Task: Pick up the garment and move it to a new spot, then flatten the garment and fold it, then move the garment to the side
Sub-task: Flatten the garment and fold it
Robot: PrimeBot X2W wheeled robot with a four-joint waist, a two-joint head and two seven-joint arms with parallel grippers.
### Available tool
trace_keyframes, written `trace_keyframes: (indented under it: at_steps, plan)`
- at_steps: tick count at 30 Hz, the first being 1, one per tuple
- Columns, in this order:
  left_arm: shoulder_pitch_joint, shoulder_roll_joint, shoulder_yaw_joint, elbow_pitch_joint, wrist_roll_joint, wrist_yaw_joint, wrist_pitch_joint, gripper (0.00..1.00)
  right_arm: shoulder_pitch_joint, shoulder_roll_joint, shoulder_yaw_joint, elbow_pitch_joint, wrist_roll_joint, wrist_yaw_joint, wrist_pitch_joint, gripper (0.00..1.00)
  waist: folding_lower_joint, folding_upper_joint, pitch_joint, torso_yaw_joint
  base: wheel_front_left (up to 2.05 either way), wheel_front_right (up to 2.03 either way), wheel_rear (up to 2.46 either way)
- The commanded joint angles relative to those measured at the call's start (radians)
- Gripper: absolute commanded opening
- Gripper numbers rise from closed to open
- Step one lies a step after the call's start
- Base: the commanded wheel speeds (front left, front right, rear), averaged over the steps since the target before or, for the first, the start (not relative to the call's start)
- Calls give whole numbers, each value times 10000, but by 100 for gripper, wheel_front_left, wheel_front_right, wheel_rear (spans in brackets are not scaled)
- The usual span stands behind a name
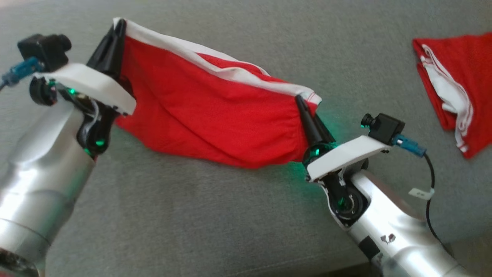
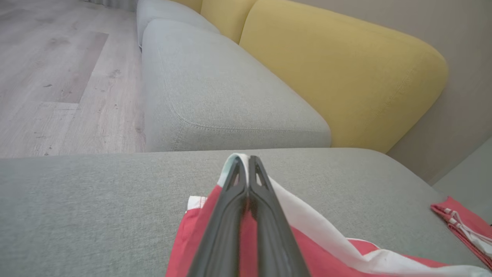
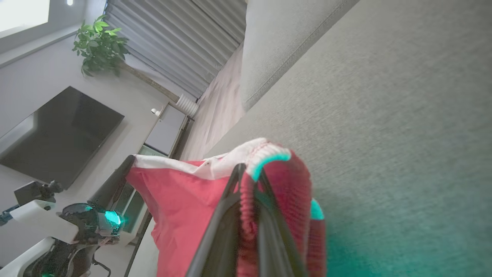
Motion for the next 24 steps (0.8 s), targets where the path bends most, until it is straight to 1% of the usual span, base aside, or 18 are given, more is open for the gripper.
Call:
trace_keyframes:
  at_steps: [1,5,8,15,16,17,18,19,20,21,24]
  plan:
    - [-734,525,67,8,-113,18,-96,0,-185,225,-53,-256,16,67,-62,0,-2,0,397,-381,0,0,0]
    - [-1189,640,-280,660,-361,17,-346,0,-306,340,-143,-301,-164,67,-64,0,-2,0,589,-557,0,0,0]
    - [-1464,527,-426,1105,-579,17,-554,0,-430,383,-267,-347,-651,67,-65,0,-2,0,739,-586,0,0,0]
    - [-1890,347,-1072,1666,-763,17,-837,0,-542,647,-702,-397,-1119,67,-65,0,-2,0,948,-607,0,0,0]
    - [-1906,334,-1159,1728,-799,17,-870,2,-548,672,-698,-390,-1166,67,-65,0,-2,0,952,-599,0,0,0]
    - [-1899,321,-1266,1810,-834,17,-880,19,-553,691,-676,-372,-1227,67,-65,0,-2,0,947,-590,0,0,0]
    - [-1899,321,-1266,1810,-834,17,-880,19,-553,691,-676,-372,-1227,67,-65,0,-2,0,947,-590,0,0,0]
    - [-1884,307,-1374,1886,-870,17,-885,38,-549,707,-649,-340,-1269,67,-65,20,-2,0,942,-578,0,0,0]
    - [-1860,292,-1473,1957,-913,17,-893,75,-535,722,-632,-293,-1285,67,-66,53,-2,0,931,-564,0,0,0]
    - [-1829,272,-1554,2003,-968,17,-914,100,-515,734,-619,-222,-1288,67,-66,100,-2,0,910,-548,0,0,0]
    - [-1737,246,-1715,2153,-1106,17,-1034,100,-458,752,-573,-64,-1375,67,-66,100,-2,0,853,-485,0,0,0]
